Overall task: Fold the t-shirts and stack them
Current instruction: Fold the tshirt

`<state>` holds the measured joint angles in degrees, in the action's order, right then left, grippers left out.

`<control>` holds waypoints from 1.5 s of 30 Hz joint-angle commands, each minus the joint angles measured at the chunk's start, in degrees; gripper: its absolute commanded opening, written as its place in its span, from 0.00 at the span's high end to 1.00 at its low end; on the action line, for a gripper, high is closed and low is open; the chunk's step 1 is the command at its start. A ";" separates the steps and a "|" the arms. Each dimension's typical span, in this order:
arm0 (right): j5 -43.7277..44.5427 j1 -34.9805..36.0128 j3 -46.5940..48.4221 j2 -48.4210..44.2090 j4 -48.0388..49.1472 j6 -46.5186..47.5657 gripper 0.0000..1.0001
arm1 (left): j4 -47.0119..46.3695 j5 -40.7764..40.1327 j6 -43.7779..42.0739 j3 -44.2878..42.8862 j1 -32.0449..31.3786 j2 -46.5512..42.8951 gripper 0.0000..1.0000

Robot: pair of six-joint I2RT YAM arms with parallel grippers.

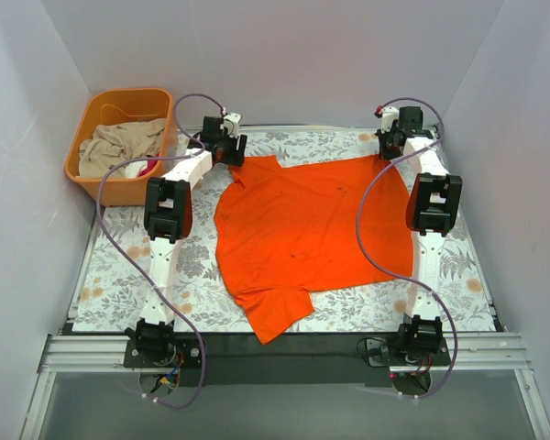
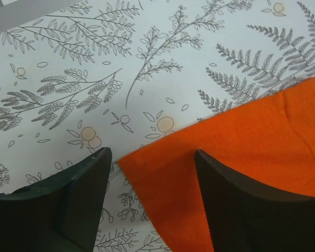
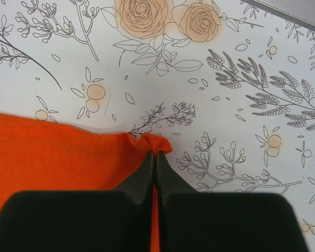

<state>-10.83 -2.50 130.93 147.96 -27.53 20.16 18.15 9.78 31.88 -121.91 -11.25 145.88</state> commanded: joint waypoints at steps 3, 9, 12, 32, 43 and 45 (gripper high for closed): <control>-0.42 0.04 -2.35 -2.94 0.98 0.84 0.99 | 3.12 -0.73 -0.86 -1.31 -0.53 0.63 0.56; -1.91 0.04 -3.93 -6.80 1.95 2.15 0.99 | 2.85 1.46 0.20 -3.86 -0.53 -1.47 1.00; -2.26 -0.22 -5.33 -9.26 2.30 3.56 0.99 | 2.24 2.26 0.29 -3.95 -0.36 -3.93 1.00; -16.41 -5.40 -18.95 -22.18 3.01 9.98 0.99 | -1.36 22.91 -6.65 33.64 0.08 -41.81 1.00; -18.26 -6.99 -29.77 -24.65 -1.64 22.53 0.99 | 3.02 24.75 -17.72 54.57 -3.96 -49.56 1.00; -17.48 -7.08 -30.38 -24.30 -2.70 24.39 0.99 | 3.20 24.32 -19.65 57.56 -5.18 -50.08 1.00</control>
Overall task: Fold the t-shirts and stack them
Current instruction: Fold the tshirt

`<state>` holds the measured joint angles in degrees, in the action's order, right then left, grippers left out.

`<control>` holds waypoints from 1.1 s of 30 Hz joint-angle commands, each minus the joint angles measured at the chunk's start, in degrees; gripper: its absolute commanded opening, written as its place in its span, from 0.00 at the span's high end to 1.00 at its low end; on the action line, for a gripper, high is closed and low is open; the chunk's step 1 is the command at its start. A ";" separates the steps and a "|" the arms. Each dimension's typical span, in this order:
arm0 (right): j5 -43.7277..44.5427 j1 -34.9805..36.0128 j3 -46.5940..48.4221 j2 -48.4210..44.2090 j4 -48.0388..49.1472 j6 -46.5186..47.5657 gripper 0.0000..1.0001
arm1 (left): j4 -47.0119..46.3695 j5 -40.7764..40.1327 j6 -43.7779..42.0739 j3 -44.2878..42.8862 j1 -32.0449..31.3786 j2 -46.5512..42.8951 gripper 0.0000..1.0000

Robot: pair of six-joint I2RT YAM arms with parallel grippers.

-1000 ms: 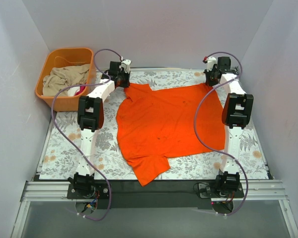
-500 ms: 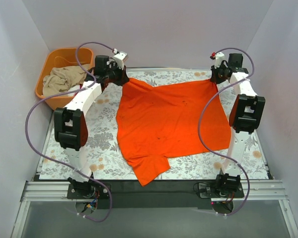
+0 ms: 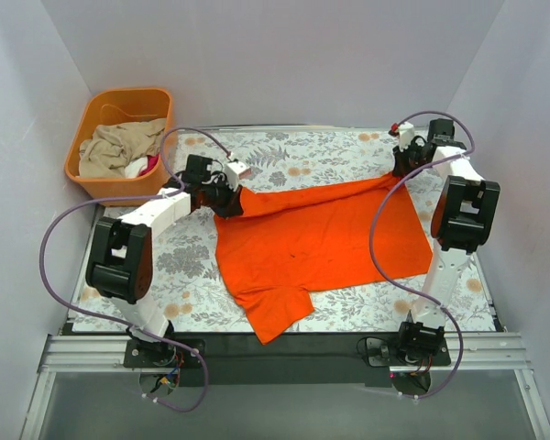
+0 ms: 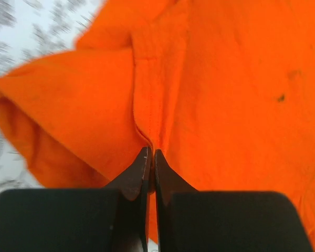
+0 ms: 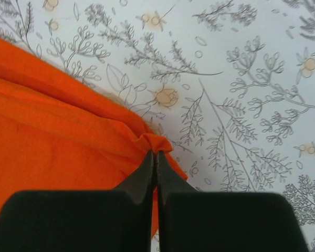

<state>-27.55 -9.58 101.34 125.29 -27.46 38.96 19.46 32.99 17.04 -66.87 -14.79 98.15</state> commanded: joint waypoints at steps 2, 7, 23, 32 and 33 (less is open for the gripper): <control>0.65 0.09 -0.97 -1.46 -4.78 8.31 0.99 | 3.21 0.32 -6.13 3.67 -2.44 -2.61 1.00; 3.73 -0.43 0.34 -2.07 -7.42 9.65 0.40 | 10.75 1.55 -6.68 -0.18 -2.44 -2.70 0.63; 13.39 3.52 -17.92 -13.59 -15.87 18.52 0.69 | 12.79 -10.83 6.95 -2.99 0.99 3.87 0.68; 18.32 6.50 -26.10 -11.65 -17.97 16.68 0.77 | 13.14 -19.71 10.29 -11.25 3.35 16.62 0.78; 18.24 7.64 -28.19 -11.91 -18.15 16.15 0.77 | 13.49 -19.81 10.56 -14.74 4.32 19.25 0.78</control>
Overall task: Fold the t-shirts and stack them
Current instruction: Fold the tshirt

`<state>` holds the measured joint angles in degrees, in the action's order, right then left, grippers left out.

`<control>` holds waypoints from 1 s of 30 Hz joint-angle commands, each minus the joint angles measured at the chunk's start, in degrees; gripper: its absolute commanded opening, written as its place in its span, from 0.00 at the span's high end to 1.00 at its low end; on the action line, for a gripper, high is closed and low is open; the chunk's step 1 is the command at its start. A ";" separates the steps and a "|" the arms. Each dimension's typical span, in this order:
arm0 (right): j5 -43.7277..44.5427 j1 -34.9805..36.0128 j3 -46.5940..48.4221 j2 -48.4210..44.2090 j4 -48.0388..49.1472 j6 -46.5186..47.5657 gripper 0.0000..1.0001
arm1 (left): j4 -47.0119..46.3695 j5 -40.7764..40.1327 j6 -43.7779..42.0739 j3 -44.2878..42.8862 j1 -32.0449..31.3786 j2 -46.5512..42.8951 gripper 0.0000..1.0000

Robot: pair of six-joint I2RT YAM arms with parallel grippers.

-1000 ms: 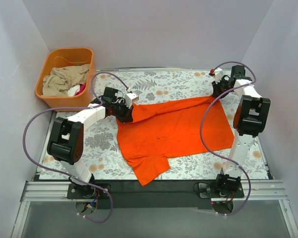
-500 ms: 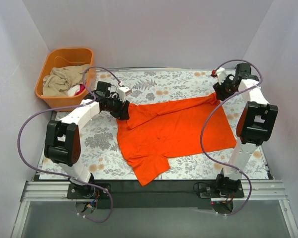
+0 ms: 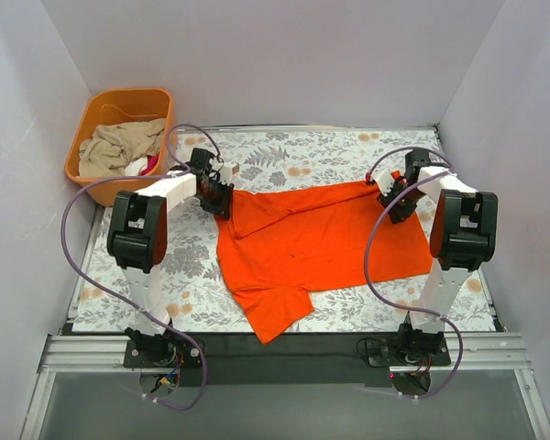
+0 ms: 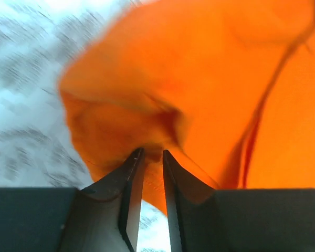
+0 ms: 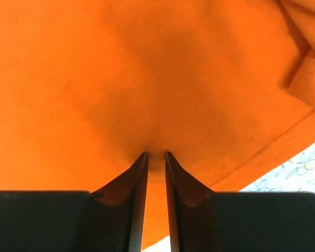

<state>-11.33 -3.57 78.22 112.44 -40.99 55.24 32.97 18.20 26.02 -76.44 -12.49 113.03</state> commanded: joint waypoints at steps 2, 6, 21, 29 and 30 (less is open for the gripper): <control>1.40 3.13 -6.84 0.15 -5.06 -0.57 0.77 | 0.43 -5.01 1.23 -9.31 4.05 7.45 0.79; -1.93 9.35 -8.43 -0.21 -8.65 -3.38 0.78 | 2.61 -5.54 -0.53 -20.65 5.28 14.74 0.79; -9.59 1.64 23.19 2.07 -17.02 -6.81 0.48 | 7.73 7.72 -5.71 -20.15 5.81 0.18 0.49; -3.88 1.38 38.85 14.28 -17.46 -8.57 0.51 | 9.48 12.30 -7.91 -23.57 4.85 3.16 0.46; -3.35 1.38 39.90 14.99 -17.45 -8.57 0.50 | 9.39 12.22 -8.09 -23.49 4.58 3.25 0.46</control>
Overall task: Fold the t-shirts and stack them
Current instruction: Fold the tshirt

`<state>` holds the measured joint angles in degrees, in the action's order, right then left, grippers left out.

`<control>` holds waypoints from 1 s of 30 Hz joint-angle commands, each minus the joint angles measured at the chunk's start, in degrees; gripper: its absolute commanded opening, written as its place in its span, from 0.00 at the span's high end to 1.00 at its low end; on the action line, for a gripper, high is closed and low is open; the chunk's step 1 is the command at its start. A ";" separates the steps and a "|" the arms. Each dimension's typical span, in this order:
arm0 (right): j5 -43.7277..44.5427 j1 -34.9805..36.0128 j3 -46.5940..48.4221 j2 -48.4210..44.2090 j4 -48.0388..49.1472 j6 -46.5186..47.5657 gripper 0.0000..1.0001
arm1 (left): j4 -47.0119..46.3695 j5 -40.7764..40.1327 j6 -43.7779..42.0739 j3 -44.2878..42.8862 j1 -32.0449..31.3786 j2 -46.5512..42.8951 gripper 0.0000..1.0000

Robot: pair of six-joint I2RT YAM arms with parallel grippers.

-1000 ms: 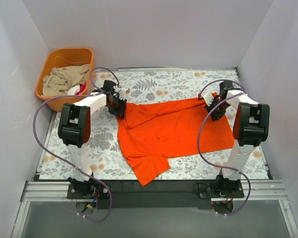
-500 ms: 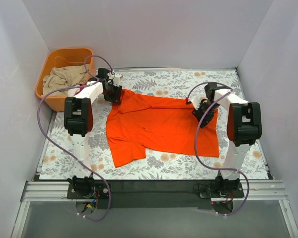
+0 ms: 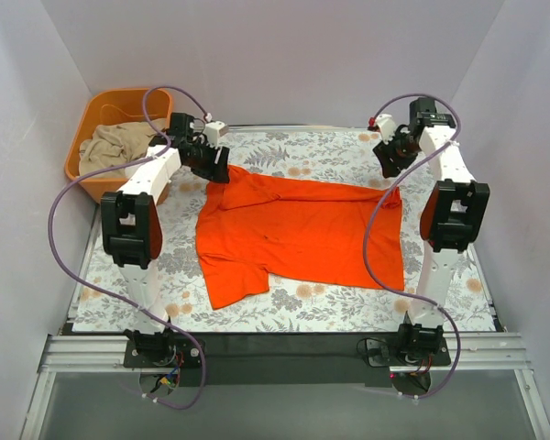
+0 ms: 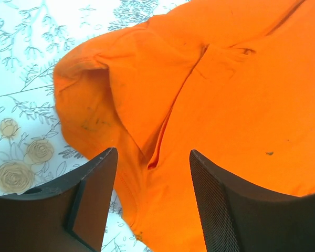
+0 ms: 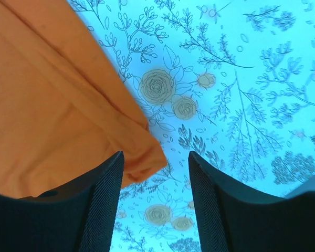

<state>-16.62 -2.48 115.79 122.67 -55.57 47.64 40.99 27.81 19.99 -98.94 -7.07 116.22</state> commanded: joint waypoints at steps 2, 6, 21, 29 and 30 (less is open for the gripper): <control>3.17 0.28 3.92 6.17 -2.88 -0.18 0.47 | 1.46 2.51 -2.23 -0.56 -1.45 0.40 0.46; 4.75 -0.15 4.10 7.75 -2.88 0.26 0.40 | 1.02 2.51 -2.32 0.23 -2.16 0.58 0.46; 1.77 -1.91 0.85 7.14 -5.86 0.17 0.66 | 0.40 0.58 -2.76 1.55 -3.48 2.43 0.47; -0.16 -2.35 1.72 4.60 -7.54 1.49 0.99 | 0.31 0.66 -5.04 2.25 -3.56 1.90 0.47; -0.69 -2.35 1.64 3.98 -7.62 1.84 0.99 | 1.01 0.66 -7.40 2.26 -3.56 1.99 0.47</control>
<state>-14.57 -4.49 117.19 131.92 -61.19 47.79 41.58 28.47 16.73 -97.01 -10.35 120.33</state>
